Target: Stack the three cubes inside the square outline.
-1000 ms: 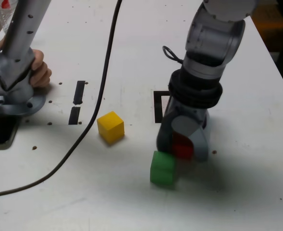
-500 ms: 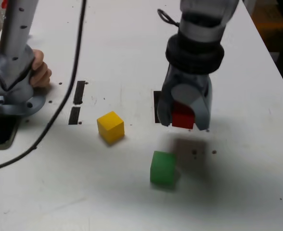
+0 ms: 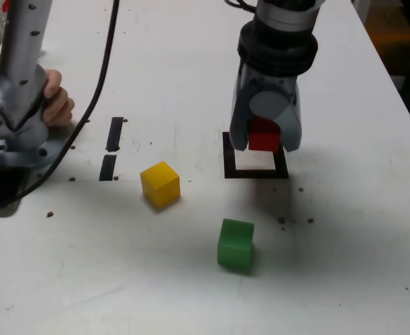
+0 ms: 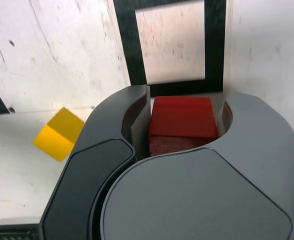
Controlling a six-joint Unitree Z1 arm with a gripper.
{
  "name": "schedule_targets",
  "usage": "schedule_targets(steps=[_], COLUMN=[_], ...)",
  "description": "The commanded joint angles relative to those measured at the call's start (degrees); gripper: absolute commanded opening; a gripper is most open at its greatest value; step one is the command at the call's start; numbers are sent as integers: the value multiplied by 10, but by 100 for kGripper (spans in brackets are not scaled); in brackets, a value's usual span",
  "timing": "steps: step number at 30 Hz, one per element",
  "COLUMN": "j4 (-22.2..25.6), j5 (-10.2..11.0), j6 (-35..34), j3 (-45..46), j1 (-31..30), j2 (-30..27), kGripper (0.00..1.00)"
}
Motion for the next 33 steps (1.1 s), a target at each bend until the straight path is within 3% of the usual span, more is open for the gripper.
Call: schedule_targets(steps=[1, 8, 20, 33], j4=[-9, -54, -92, -113], j5=[6, 3, -9, -3], j6=[0, 0, 10, 29], j3=[11, 58, 102, 106], j1=[6, 23, 43, 51], j2=[1, 7, 14, 21], kGripper=[21, 21, 23, 38])
